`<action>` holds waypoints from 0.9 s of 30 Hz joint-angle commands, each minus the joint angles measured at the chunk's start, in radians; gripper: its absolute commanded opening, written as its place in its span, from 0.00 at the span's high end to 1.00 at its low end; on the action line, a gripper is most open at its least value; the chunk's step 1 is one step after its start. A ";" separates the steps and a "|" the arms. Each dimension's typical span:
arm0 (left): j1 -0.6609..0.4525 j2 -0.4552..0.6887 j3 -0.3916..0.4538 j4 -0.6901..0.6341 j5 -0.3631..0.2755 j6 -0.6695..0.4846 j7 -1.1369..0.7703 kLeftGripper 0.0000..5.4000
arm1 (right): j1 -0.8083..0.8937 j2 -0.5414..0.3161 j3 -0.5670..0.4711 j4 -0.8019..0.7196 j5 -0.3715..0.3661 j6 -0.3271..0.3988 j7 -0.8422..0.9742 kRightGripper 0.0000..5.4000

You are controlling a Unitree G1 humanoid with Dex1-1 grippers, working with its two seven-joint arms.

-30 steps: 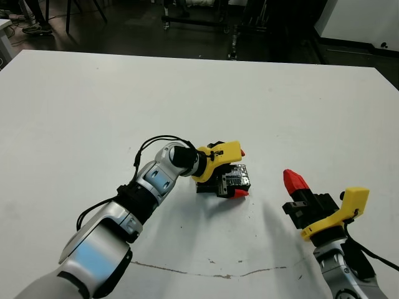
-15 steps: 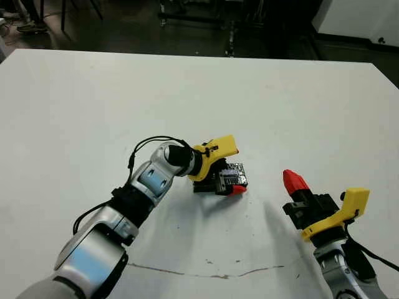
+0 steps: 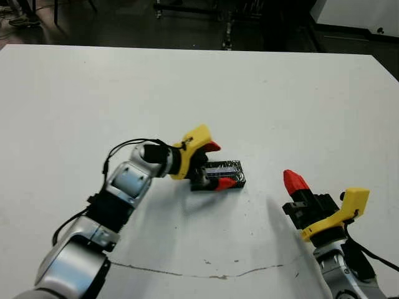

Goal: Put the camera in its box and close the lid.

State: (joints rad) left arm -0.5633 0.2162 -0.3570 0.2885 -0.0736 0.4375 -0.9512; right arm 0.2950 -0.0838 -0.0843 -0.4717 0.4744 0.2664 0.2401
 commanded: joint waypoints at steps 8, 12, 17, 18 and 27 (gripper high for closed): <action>0.069 0.094 0.034 -0.066 -0.013 0.067 0.020 0.00 | 0.007 -0.004 -0.001 0.005 -0.005 -0.004 0.001 1.00; 0.108 0.125 0.086 -0.148 -0.049 0.086 0.033 0.00 | 0.010 -0.004 0.001 0.004 -0.013 -0.009 0.001 1.00; 0.163 0.149 0.210 -0.287 -0.142 0.179 0.078 0.00 | 0.006 -0.004 -0.004 0.011 0.001 -0.004 0.011 1.00; 0.172 0.146 0.246 -0.319 -0.177 0.223 0.091 0.00 | 0.005 -0.005 -0.005 0.014 0.002 -0.006 0.013 1.00; 0.327 0.115 0.515 -0.640 -0.391 0.344 0.286 0.00 | -0.013 -0.002 -0.016 0.002 0.022 0.017 -0.005 1.00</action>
State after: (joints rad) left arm -0.2772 0.3445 0.1265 -0.3132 -0.4443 0.7770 -0.6986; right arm 0.2834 -0.0802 -0.0849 -0.4670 0.4888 0.2700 0.2438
